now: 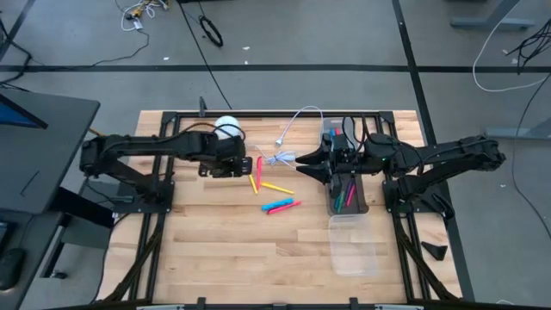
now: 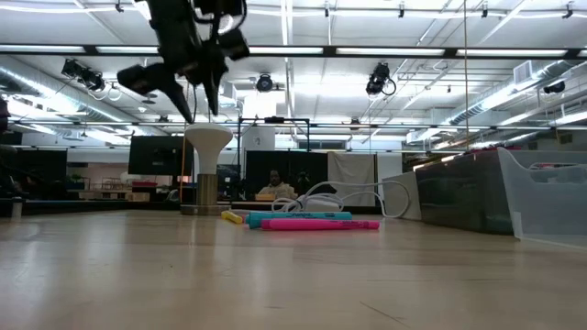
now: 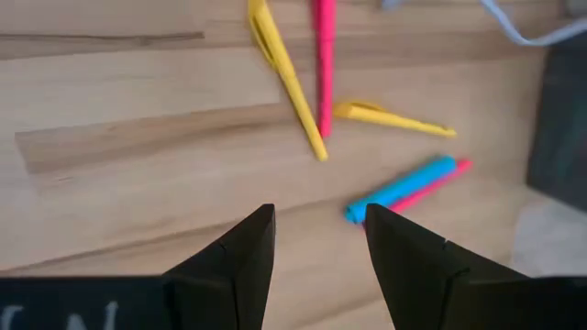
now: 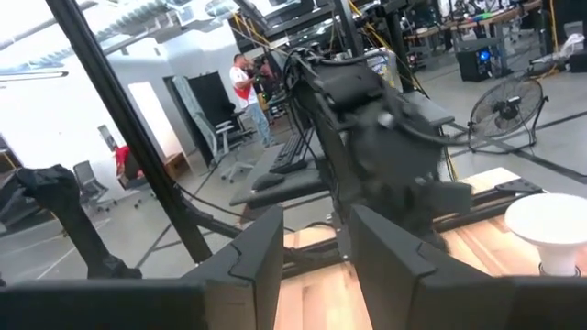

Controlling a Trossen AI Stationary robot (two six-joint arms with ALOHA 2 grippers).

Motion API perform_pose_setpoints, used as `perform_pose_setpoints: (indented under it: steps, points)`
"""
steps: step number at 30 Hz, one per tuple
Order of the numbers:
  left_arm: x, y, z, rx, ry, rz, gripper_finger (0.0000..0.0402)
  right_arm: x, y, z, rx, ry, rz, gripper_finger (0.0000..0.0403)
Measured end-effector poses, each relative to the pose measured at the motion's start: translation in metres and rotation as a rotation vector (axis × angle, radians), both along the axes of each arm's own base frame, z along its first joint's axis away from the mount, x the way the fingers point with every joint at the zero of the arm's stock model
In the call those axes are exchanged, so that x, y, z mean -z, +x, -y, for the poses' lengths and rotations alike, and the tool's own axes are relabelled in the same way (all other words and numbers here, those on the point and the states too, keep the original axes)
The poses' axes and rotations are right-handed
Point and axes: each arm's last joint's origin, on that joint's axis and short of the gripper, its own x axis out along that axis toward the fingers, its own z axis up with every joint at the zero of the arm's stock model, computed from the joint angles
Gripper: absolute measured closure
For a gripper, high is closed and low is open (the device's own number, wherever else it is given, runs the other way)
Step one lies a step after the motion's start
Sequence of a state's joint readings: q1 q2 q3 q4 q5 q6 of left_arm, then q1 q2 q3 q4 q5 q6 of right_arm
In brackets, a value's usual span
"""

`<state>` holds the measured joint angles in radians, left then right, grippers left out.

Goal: Pick & Place Markers
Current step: Put the left yellow pen into the transparent bin

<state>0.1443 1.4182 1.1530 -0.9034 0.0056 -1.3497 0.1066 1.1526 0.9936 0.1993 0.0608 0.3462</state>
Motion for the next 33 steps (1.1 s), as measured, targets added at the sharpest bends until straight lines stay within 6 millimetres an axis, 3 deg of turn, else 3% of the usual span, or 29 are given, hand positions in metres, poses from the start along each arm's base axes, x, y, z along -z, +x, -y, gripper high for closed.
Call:
perform_pose_setpoints:
  steps: [7,19,33]
  points:
    - [0.029,0.017,-0.02,-0.059,-0.039,-0.082,0.0227,0.001,0.0,-0.001,-0.034,-0.006,-0.009,0.0275]
    - [0.061,0.038,-0.048,-0.138,-0.033,-0.076,0.0274,0.006,0.0,-0.002,-0.079,-0.041,-0.063,0.0275]
    - [0.111,0.058,-0.044,-0.227,-0.102,-0.188,0.0309,0.009,0.0,-0.002,-0.079,-0.076,-0.083,0.0275]
